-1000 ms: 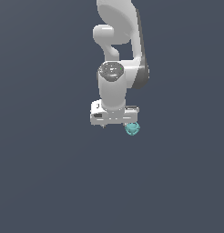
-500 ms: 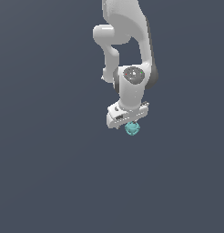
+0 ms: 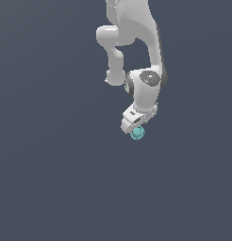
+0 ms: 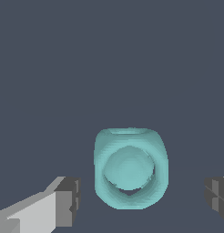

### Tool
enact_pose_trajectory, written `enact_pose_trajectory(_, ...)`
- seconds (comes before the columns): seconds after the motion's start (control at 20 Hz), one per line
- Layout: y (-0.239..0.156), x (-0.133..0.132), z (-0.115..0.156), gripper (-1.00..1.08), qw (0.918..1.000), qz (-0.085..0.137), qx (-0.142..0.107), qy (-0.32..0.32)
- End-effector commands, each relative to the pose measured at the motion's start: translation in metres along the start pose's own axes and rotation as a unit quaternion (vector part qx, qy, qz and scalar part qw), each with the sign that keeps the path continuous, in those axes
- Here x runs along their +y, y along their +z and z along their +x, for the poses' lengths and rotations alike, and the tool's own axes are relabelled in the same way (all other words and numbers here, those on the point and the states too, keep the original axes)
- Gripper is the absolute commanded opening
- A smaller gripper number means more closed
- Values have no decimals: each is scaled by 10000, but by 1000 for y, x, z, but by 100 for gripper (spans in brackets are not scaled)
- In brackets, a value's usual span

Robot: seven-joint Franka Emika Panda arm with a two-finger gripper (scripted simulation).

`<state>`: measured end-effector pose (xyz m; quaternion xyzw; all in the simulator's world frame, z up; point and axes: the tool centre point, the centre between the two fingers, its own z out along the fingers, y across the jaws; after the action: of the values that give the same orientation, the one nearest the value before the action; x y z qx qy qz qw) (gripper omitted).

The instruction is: Pick up the object and move it to a goal position.

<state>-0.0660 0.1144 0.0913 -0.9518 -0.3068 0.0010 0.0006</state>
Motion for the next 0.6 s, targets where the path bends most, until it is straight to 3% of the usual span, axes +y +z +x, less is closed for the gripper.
enact_pose_trajectory(0.0, 1, -4, 0, 100, 9999, -8, 7, -104)
enact_pose_trajectory(0.55, 28, -4, -1, 100, 10000, -5, 6, -95)
